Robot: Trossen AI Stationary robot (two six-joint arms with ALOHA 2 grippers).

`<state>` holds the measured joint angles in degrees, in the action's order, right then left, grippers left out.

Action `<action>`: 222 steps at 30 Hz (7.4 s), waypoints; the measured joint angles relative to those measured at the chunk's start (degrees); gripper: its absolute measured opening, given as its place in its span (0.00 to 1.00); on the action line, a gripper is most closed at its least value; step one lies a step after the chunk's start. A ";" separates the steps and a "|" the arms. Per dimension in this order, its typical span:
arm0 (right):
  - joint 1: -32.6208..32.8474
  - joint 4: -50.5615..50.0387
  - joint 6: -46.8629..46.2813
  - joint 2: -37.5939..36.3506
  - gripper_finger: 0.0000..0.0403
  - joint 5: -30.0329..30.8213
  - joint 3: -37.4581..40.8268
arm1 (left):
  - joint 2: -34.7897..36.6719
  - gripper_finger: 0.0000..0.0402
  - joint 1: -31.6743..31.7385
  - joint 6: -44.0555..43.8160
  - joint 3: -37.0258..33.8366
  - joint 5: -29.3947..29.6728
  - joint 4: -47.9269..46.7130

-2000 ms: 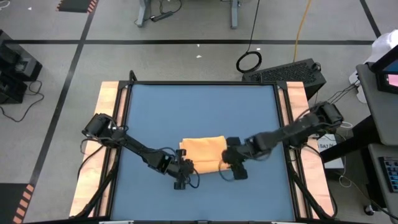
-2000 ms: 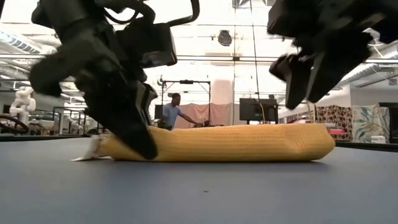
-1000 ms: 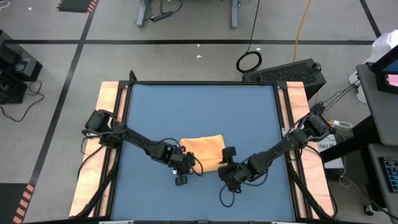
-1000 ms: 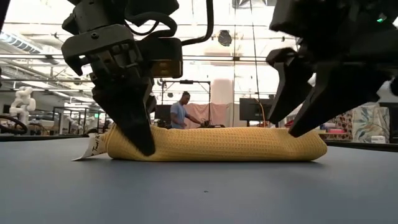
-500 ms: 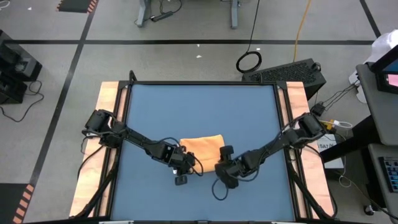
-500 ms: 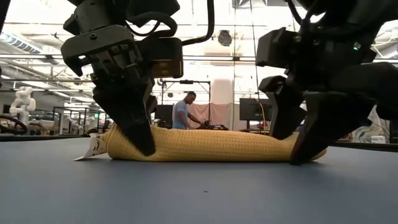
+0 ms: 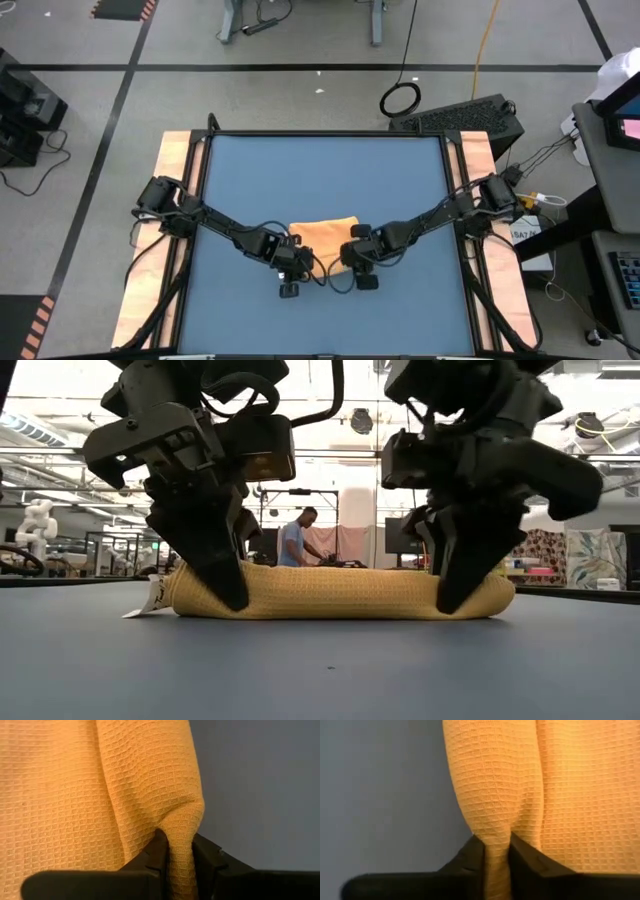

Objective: Roll towel
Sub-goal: Roll the yellow towel

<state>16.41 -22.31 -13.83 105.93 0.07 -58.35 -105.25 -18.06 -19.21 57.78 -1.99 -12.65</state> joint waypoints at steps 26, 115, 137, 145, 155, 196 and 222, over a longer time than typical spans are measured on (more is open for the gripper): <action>-11.40 2.41 -1.98 0.57 0.08 -32.02 0.37 | 7.30 0.82 -11.30 5.06 0.01 27.35 7.33; -10.64 -1.82 -0.26 -2.87 0.10 -13.76 0.13 | 10.33 0.66 -0.23 -2.92 -0.04 20.85 -11.84; -12.97 -2.40 -0.06 -2.78 0.10 -21.37 0.17 | 0.17 0.71 -9.88 12.06 -0.03 35.15 -0.94; -12.95 -2.40 -0.06 -2.78 0.10 -21.26 0.17 | -0.15 0.68 -8.69 10.50 -0.04 33.79 -2.68; -12.73 -2.41 0.01 -2.78 0.10 -20.54 0.17 | -0.09 0.29 -3.70 5.16 -0.04 26.25 -4.93; 10.04 -5.98 0.05 -5.69 0.50 29.46 -0.59 | 3.87 0.11 14.37 -1.94 -0.04 -13.02 -7.47; 8.58 -2.60 -0.23 -4.53 0.49 25.45 1.03 | 3.93 0.10 14.73 -1.55 -0.04 -13.02 -7.60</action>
<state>24.99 -24.91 -14.06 101.40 25.53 -57.32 -101.32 -3.33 -20.76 57.74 -15.00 -20.25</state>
